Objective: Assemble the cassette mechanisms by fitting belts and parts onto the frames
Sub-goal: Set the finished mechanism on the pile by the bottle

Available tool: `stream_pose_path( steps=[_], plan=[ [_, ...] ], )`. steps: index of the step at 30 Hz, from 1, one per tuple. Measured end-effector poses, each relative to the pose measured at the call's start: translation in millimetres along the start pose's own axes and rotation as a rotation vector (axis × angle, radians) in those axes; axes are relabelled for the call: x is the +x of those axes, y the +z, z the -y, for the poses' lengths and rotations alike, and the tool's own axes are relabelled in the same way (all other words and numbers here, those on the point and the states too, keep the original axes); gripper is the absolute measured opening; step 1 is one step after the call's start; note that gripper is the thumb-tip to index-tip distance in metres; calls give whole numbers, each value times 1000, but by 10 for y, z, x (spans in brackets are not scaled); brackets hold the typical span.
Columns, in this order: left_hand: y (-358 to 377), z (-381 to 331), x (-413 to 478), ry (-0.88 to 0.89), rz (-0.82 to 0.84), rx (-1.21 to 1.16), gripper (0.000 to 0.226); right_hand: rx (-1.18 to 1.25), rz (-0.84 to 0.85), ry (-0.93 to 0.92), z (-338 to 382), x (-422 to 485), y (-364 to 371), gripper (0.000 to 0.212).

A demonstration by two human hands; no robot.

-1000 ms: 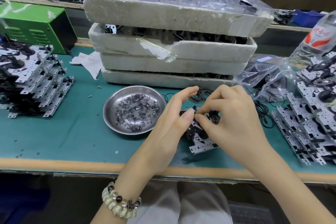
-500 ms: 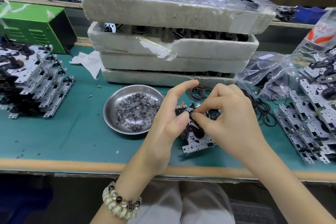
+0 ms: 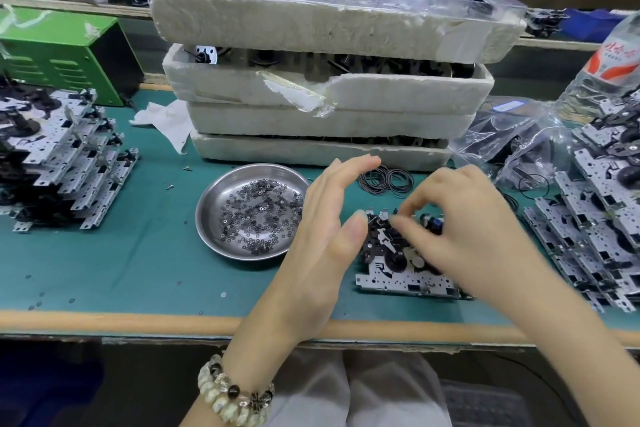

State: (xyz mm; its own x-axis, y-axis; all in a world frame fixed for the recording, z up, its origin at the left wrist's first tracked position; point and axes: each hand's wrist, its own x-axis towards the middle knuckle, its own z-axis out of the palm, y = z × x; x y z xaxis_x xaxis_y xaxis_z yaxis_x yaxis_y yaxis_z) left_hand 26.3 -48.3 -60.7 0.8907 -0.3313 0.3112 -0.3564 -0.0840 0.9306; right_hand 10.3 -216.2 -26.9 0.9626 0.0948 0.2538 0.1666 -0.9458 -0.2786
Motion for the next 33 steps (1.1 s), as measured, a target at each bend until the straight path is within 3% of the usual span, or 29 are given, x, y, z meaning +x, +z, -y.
stream_pose_path(
  steps=[2, 5, 8, 12, 18, 22, 28, 33],
  plan=[
    [6, -21, 11, 0, -16, 36, 89, 166, 116, 7, -156, 55, -136, 53],
    [15, -41, 20, 50, -52, 145, 91, 253, 452, -63, -359, 18, -210, 106],
    [27, -36, 55, 77, -59, 205, 91, 177, 578, -150, -462, -67, -84, 126],
    [35, -17, 31, 69, -63, 241, 90, 190, 436, -175, -445, -99, 31, 111],
    [12, -43, 15, 71, -82, 183, 83, 187, 319, -209, -350, -134, -39, 108],
    [12, -103, 104, -64, -187, 6, 38, 227, 185, -202, -383, -196, -344, 105],
    [357, -357, 167, 171, -313, -142, 64, 261, -277, -148, -662, -293, -1034, 97],
    [848, -425, 374, 270, -171, -220, 48, 370, -693, 35, -1135, -341, -1476, 87]
  ],
)
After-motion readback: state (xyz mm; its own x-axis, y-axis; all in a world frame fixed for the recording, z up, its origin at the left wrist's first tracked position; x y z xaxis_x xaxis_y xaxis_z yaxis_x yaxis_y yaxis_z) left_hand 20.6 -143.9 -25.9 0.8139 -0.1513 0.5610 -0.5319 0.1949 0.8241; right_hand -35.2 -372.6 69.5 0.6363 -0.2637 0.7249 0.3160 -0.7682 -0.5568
